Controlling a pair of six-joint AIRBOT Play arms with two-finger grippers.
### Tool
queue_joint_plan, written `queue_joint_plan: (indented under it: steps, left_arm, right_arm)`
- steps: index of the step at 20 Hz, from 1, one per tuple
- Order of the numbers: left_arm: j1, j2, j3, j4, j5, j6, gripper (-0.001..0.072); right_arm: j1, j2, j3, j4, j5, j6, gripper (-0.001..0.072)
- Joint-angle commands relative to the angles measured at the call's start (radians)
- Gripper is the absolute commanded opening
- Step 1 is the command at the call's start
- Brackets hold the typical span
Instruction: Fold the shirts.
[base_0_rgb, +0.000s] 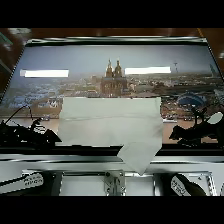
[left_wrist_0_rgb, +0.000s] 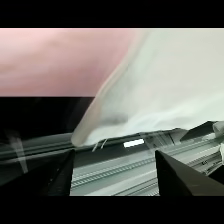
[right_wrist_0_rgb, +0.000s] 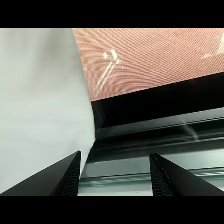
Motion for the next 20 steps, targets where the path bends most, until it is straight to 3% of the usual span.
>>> queue_joint_plan:
  steps: [1,3,4,6,7,8,12,17,19,20]
  left_arm:
    - [-0.008,-0.002,-0.01,-0.032,0.129,0.003,0.0591]
    - [-0.008,-0.002,-0.011,-0.032,0.13,0.002,0.0374]
    - [-0.008,-0.002,-0.011,-0.032,0.13,-0.014,0.037]
    - [-0.009,-0.002,-0.011,-0.032,0.13,-0.024,0.0117]
    - [-0.009,-0.002,-0.011,-0.033,0.129,-0.024,0.0051]
    - [-0.011,-0.002,-0.011,-0.034,0.125,-0.024,0.0033]
    - [-0.012,0.0,-0.01,-0.035,0.12,-0.018,0.0033]
    - [-0.012,0.007,-0.01,-0.047,0.106,-0.004,0.0032]
    - [-0.012,0.007,-0.01,-0.051,0.105,-0.003,0.0032]
    - [-0.012,0.007,-0.01,-0.057,0.104,0.005,0.0032]
  right_arm:
    - [0.0,0.001,-0.001,-0.001,0.004,-0.002,0.0557]
    - [0.0,0.001,-0.001,0.0,0.0,-0.004,0.0557]
    - [0.0,0.001,-0.001,0.0,-0.002,-0.004,0.0557]
    - [0.0,0.001,-0.011,0.0,0.0,-0.003,0.0559]
    - [0.0,0.001,-0.027,-0.005,0.009,-0.001,0.064]
    - [0.0,0.001,-0.053,-0.006,0.024,0.0,0.0675]
    - [0.017,0.001,-0.214,0.143,0.05,-0.05,0.0674]
    - [0.175,0.001,-0.315,0.168,-0.121,0.007,0.0673]
    - [0.219,0.0,-0.328,0.172,-0.17,0.045,0.0607]
    - [0.236,0.0,-0.332,0.181,-0.198,0.063,0.0607]
